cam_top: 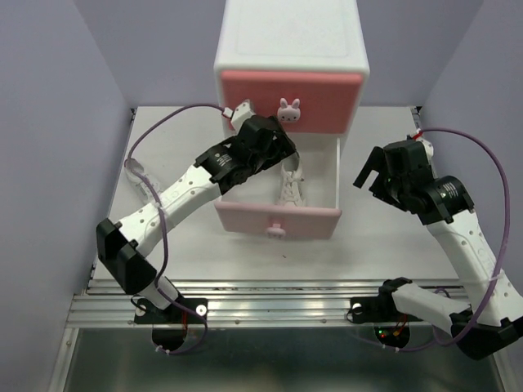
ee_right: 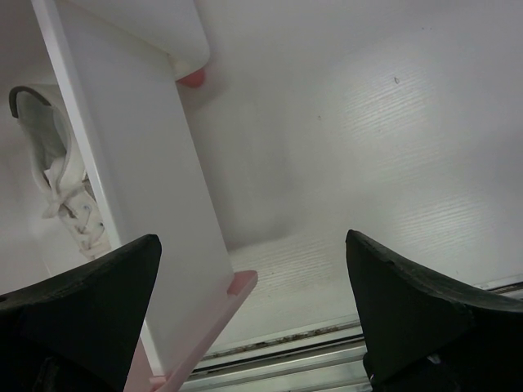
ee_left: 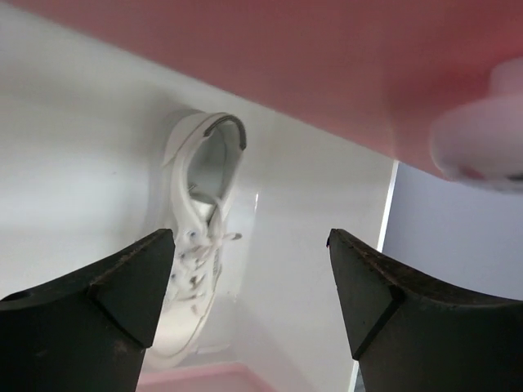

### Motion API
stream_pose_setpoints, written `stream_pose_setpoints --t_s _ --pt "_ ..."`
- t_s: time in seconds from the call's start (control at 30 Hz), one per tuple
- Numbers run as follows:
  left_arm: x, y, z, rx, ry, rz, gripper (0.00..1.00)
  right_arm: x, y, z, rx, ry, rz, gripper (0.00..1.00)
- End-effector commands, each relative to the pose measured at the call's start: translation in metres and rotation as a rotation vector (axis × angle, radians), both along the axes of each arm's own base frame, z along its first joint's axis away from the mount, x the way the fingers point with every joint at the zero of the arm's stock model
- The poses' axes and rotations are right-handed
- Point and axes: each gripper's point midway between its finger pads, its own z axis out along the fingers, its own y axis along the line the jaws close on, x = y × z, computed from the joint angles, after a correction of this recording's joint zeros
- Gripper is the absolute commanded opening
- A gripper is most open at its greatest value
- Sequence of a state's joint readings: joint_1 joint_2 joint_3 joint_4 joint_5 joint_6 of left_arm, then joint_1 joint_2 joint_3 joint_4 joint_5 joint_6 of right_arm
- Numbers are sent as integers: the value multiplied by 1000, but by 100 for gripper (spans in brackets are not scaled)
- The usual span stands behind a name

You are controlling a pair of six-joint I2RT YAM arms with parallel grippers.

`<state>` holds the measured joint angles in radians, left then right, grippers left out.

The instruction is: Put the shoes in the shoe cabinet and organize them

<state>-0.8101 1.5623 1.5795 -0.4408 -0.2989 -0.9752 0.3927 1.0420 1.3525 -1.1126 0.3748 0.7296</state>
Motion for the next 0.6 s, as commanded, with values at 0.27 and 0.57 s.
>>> stream_pose_setpoints --t_s 0.27,0.57 --pt "-33 219 53 96 -44 397 94 16 1 0 22 -68 -39 100" --pt "57 351 -18 217 196 567 95 47 15 13 -3 -69 11 100"
